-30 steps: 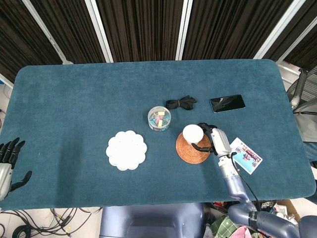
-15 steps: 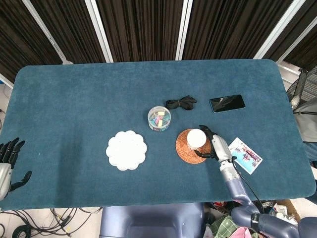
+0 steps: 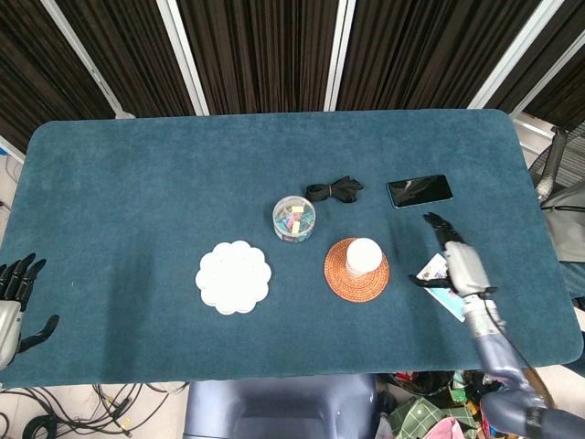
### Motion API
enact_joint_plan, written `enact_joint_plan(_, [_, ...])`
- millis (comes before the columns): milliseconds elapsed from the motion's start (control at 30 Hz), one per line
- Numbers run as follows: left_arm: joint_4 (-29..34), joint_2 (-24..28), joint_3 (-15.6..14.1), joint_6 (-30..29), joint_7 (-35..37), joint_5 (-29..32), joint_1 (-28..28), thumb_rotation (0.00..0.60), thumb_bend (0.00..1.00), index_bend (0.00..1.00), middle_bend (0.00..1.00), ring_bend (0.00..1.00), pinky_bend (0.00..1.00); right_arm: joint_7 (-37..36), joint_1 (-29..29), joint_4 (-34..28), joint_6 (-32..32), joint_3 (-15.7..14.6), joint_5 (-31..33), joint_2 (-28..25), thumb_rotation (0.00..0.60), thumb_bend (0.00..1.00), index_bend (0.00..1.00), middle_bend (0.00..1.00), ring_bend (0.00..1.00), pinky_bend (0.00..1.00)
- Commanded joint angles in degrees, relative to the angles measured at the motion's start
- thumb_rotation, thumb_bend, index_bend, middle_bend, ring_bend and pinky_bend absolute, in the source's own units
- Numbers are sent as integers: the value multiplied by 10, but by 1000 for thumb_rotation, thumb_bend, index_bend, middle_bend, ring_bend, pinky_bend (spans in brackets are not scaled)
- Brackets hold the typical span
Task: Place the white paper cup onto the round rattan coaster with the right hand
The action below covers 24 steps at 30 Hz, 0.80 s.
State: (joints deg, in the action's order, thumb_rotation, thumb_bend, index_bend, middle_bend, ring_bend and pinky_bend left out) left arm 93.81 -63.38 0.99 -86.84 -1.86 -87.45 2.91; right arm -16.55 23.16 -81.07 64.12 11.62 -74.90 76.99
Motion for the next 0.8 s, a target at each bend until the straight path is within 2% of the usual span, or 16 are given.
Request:
enact_joint_plan(33, [1,0,2,-3,1,2,-1,600,300,11,0,0,0,115,-36,-76,28,-21,-2,-103,600,30,0,15,72,86])
enact_joint_plan(167, [1,0,4,-8,2,2,-3,600,300,12,0,0,0,191,-68,-140,83,-30,1,-146,600,29,0,17,71,86])
enact_joint_plan(233, [1,0,4,-10,2,2,-3,600,299,12,0,0,0,214,-96,-169,133,-44,-22,-152,600,29,0,17,71,86])
enact_joint_plan(333, [1,1,5,-12,3,1,-4,600,300,11,0,0,0,238,-130,-179,195,-66,-66,-141,600,28,0,15,63,86])
enact_joint_plan(467, [1,1,4,-14,5,-1,-5,600,300,12,0,0,0,291,-162,-147,252,-102,-131,-113,600,30,0,14,42,86])
enact_joint_plan(567, [0,0,3,-17,6,-6,-5,600,300,10,0,0,0,307,-171,-125,268,-112,-154,-100,600,30,0,14,42,86])
enact_joint_plan(733, [1,0,1,-18,11,-8,-7,600,302,9,0,0,0,269,-182,-46,289,-109,-164,-64,600,29,0,14,45,86])
enact_joint_plan(800, [2,0,-1,-18,12,-10,-7,600,302,9,0,0,0,255,-181,-19,278,-111,-161,-59,600,29,0,14,46,86])
